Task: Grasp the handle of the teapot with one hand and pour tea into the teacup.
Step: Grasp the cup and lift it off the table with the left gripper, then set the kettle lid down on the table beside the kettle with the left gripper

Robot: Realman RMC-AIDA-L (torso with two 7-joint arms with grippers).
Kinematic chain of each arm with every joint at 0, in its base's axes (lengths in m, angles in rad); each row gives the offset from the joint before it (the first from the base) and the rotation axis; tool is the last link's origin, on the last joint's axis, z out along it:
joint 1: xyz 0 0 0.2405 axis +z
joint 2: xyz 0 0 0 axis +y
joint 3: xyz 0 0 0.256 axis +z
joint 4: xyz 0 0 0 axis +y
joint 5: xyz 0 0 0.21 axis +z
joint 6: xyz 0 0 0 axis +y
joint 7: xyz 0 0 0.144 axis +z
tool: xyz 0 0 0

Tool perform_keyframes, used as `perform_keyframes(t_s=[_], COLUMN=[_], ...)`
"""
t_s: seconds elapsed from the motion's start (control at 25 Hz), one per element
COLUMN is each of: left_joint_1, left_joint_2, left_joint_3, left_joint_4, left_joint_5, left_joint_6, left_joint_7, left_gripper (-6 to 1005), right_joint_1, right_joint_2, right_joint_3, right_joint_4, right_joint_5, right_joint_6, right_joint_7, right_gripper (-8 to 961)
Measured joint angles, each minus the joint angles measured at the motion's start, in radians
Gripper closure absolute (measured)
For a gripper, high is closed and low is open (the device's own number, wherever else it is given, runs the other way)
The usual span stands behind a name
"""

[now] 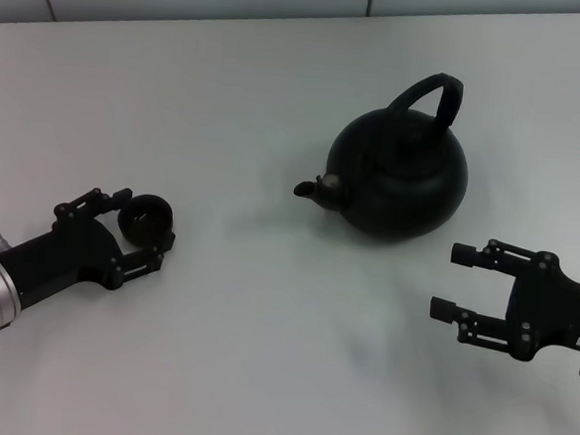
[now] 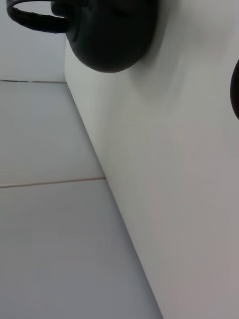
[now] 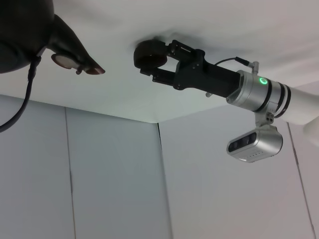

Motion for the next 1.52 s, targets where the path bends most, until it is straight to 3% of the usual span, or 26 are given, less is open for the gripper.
perform_keyframes(t_s=[0.32,0.68,0.88,1.2,1.52], left_joint_1=[0.0,-0.005,-0.058,-0.172,-0.179], left_joint_2=[0.0,0.0,-0.004,-0.005,-0.006], left_joint_3=[0.0,-0.003,0.002,0.021,0.019], left_joint_4=[-0.003,-0.012,-0.059,-0.162,-0.199], left_joint_5=[-0.007,-0.008,-0.003,-0.001,-0.001], left_joint_6=[0.006,0.027,0.061,-0.018,-0.043], left_joint_7=[-0.001,-0.003,0.003,0.027,0.066], left_gripper=[211,300,300,279,259], right_joint_1=[0.0,0.001,0.005,0.011,0.01], right_joint_2=[-0.001,-0.002,-0.003,-0.003,-0.002], right_joint_3=[0.0,0.0,0.001,0.002,0.003], right_joint_4=[-0.001,-0.001,-0.001,-0.001,-0.001], right_joint_5=[0.0,0.0,0.0,0.001,0.003], right_joint_6=[0.001,0.001,0.002,-0.005,-0.007], right_joint_7=[0.001,-0.004,-0.007,-0.007,-0.007], right_gripper=[227,227,227,227,227])
